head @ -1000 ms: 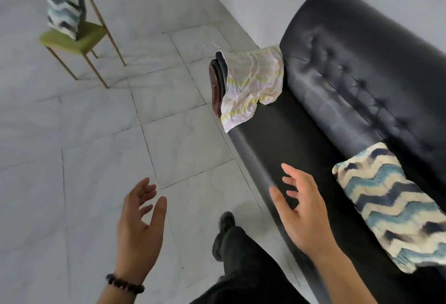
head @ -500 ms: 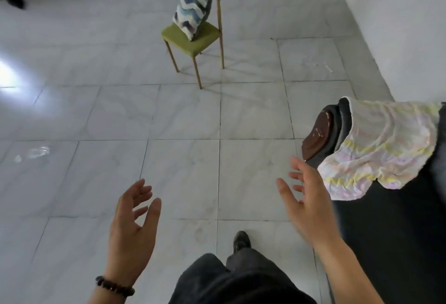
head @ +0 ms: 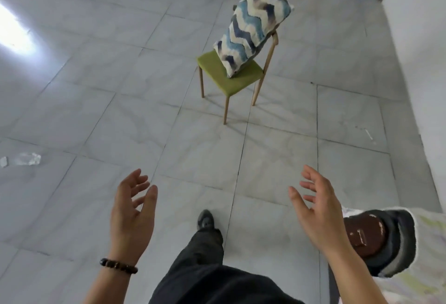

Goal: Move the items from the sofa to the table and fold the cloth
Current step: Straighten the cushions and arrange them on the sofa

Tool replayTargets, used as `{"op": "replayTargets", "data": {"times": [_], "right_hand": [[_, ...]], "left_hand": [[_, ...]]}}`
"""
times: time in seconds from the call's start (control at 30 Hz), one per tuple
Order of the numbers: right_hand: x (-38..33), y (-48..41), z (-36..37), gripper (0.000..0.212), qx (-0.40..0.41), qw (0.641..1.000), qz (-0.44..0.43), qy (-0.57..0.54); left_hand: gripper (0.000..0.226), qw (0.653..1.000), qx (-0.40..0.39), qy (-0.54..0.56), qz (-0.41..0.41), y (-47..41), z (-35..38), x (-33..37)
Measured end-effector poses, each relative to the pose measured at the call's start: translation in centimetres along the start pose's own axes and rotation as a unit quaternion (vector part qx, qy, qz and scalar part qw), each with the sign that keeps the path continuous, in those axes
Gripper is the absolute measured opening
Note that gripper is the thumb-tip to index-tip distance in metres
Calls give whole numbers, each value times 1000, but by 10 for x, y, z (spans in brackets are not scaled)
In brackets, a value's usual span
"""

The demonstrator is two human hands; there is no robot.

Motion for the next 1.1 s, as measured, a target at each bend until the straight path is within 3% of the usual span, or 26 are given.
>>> {"op": "replayTargets", "data": {"times": [0.17, 0.33, 0.6, 0.9, 1.0, 1.1], "right_hand": [[-58, -140, 11, 55, 45, 999, -7, -9], [-72, -262, 39, 54, 82, 996, 9, -30], [-62, -493, 104, 54, 79, 996, 31, -33], [-135, -744, 116, 56, 76, 997, 2, -10], [-144, -800, 136, 59, 86, 996, 18, 13], [-146, -839, 165, 59, 101, 992, 66, 40]], "left_hand": [[42, 999, -20, -6, 49, -166, 37, 65], [42, 997, -42, -3, 72, -293, 105, 100], [39, 996, -74, -7, 53, -472, 245, 131], [40, 989, -76, 2, 128, -703, 333, 235], [38, 985, -121, -1, 127, -763, 370, 234], [39, 969, -218, -17, 113, -817, 409, 217]]}}
Point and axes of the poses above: each hand's wrist, its own y-axis away from the middle knuckle, its own z-axis out of the palm, x = y × z, the point moved 3 cm from there along -y, towards the middle knuckle, and after that the axes turned 2 degrees about x, right-handed, at the moved point
